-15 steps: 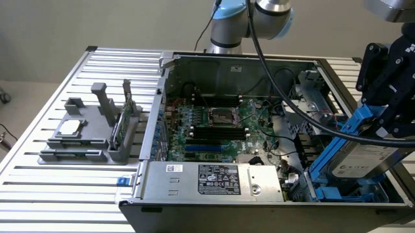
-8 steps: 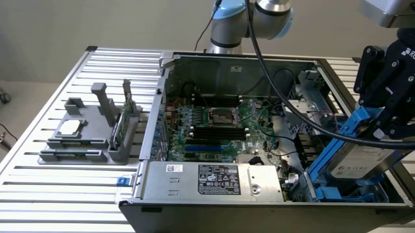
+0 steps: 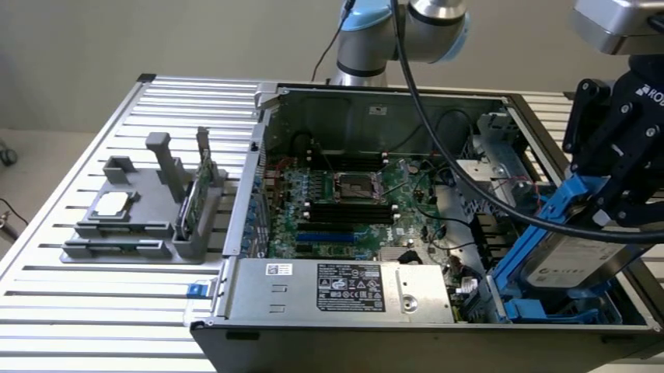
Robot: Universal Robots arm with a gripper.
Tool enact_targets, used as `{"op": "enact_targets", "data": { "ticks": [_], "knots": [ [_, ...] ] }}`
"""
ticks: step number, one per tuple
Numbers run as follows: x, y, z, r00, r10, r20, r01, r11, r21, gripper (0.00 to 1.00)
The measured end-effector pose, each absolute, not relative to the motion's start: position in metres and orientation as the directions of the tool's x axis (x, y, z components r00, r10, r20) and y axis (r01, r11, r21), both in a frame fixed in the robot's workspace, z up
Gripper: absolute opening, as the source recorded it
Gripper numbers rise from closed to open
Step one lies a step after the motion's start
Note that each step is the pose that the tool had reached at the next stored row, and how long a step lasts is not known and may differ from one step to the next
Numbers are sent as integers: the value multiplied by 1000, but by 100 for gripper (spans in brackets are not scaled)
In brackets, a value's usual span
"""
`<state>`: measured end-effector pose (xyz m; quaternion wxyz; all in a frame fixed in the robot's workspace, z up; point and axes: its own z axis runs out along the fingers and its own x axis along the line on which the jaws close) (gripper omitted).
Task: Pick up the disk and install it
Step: 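Insert the disk into the insertion slot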
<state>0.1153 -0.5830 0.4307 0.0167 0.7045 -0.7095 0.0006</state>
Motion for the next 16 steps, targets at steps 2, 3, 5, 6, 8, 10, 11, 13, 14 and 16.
{"op": "enact_targets", "data": {
  "ticks": [2, 3, 5, 6, 8, 10, 11, 13, 14, 16],
  "knots": [
    [115, -583, 429, -7, -1000, 24, -1000, 7, 22, 33],
    [115, -583, 429, -7, -1000, 25, -1000, 7, 22, 33],
    [115, -583, 427, -7, -1000, 24, -1000, 7, 22, 33],
    [115, -583, 426, -7, -1000, 24, -1000, 7, 22, 33],
    [115, -583, 425, -7, -1000, 24, -1000, 7, 22, 33],
    [115, -583, 423, -7, -1000, 24, -1000, 7, 21, 33],
    [115, -583, 423, -7, -1000, 24, -1000, 7, 21, 33],
    [115, -582, 421, -7, -1000, 24, -1000, 7, 21, 34],
    [115, -582, 420, -7, -1000, 25, -1000, 7, 21, 34],
    [115, -582, 419, -7, -1000, 24, -1000, 7, 21, 40]
  ]
}}
